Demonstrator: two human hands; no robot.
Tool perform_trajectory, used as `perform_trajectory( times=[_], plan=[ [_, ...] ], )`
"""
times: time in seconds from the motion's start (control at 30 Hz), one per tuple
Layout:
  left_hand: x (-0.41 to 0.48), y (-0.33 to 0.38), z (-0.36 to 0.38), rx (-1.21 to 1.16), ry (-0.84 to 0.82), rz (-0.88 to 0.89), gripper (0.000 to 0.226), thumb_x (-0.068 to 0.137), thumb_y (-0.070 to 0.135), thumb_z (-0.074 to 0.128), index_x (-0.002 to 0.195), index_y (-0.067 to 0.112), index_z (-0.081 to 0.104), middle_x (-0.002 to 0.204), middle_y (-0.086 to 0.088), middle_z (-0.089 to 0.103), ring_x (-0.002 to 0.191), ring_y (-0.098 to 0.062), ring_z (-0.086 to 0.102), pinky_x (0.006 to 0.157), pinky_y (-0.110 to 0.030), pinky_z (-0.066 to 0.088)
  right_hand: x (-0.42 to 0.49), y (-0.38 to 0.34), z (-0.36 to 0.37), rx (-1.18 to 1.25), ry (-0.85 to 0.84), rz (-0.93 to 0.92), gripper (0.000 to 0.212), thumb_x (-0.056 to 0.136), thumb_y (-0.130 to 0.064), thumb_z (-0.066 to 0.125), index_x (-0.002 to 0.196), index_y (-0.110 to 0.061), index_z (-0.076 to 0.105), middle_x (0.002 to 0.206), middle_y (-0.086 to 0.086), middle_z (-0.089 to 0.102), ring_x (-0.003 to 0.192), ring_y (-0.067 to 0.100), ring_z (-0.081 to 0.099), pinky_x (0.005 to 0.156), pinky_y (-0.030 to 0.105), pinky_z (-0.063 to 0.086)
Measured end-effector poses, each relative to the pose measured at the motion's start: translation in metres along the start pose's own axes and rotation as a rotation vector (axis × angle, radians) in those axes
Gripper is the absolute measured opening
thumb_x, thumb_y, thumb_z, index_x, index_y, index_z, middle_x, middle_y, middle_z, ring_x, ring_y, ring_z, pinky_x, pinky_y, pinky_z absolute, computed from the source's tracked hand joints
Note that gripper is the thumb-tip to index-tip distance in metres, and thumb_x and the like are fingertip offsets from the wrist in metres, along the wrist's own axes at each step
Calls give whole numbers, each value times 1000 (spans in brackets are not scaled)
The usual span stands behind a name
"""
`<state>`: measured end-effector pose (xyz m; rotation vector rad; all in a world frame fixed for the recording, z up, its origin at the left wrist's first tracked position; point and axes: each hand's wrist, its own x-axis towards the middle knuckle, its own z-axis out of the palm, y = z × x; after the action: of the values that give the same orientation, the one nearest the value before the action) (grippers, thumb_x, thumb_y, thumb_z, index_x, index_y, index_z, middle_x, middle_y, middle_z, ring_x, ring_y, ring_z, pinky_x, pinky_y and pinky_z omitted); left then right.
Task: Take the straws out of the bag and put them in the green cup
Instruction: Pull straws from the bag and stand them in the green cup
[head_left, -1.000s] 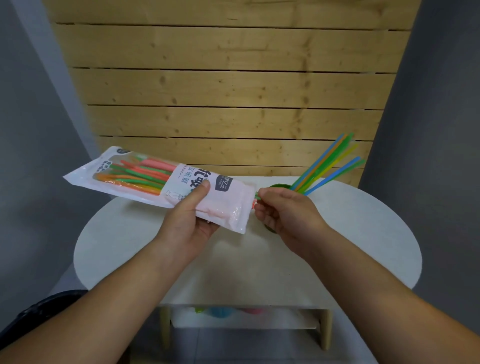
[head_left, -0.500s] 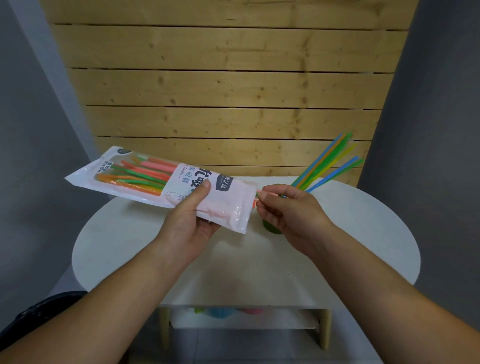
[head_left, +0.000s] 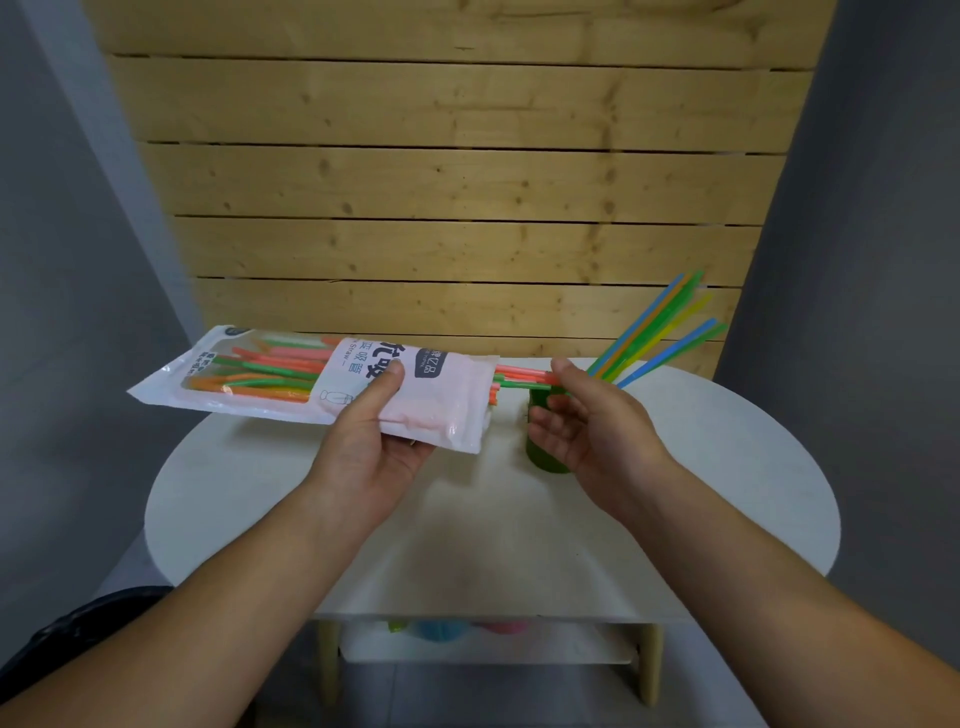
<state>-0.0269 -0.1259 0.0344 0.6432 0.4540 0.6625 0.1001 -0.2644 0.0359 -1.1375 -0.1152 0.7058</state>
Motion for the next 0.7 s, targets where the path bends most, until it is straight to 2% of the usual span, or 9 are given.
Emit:
perform_trajectory(
  times=[0.1, 0.17, 0.3, 0.4, 0.53, 0.7],
  plan=[
    [-1, 0, 1, -15, -6, 0, 14, 96, 14, 64, 110, 18, 64, 98, -5, 80, 87, -19, 78, 81, -42, 62, -4, 16, 6, -127, -78, 42, 31, 84, -45, 73, 96, -17, 63, 87, 6, 58, 72, 18, 62, 63, 32, 56],
    [-2, -2, 2, -15, -5, -9, 14, 96, 14, 65, 110, 17, 65, 97, -5, 80, 86, -19, 78, 80, -41, 62, -4, 23, 13, -185, -87, 26, 30, 85, -49, 70, 96, -21, 66, 90, 6, 57, 77, 18, 60, 66, 33, 54],
    [-3, -3, 3, -24, 6, -24, 13, 95, 14, 65, 108, 16, 66, 97, -6, 80, 85, -19, 78, 81, -40, 62, -1, 24, 28, -63, -25, -64, 25, 92, -39, 66, 96, -14, 67, 67, 0, 52, 60, 10, 51, 61, 27, 50],
    [0, -2, 0, -51, 10, -41, 15, 94, 15, 66, 110, 15, 67, 102, -6, 80, 89, -20, 78, 79, -42, 63, 1, 21, 30, 100, -10, -96, 19, 96, -26, 63, 87, -9, 64, 59, -2, 53, 55, 7, 50, 58, 21, 52],
    [3, 0, -3, -78, 25, -43, 20, 94, 14, 66, 114, 14, 66, 105, -6, 79, 89, -20, 78, 75, -42, 64, 3, 12, 26, 173, 26, -135, 16, 98, -18, 60, 91, -5, 65, 66, 3, 57, 62, 9, 57, 65, 21, 57],
    [3, 2, -2, -108, 51, -47, 21, 94, 13, 67, 115, 13, 65, 103, -7, 80, 89, -20, 78, 70, -41, 65, 6, -1, 13, 183, 92, -151, 14, 97, -18, 61, 92, -6, 62, 76, 6, 60, 68, 12, 63, 66, 23, 59]
  ],
)
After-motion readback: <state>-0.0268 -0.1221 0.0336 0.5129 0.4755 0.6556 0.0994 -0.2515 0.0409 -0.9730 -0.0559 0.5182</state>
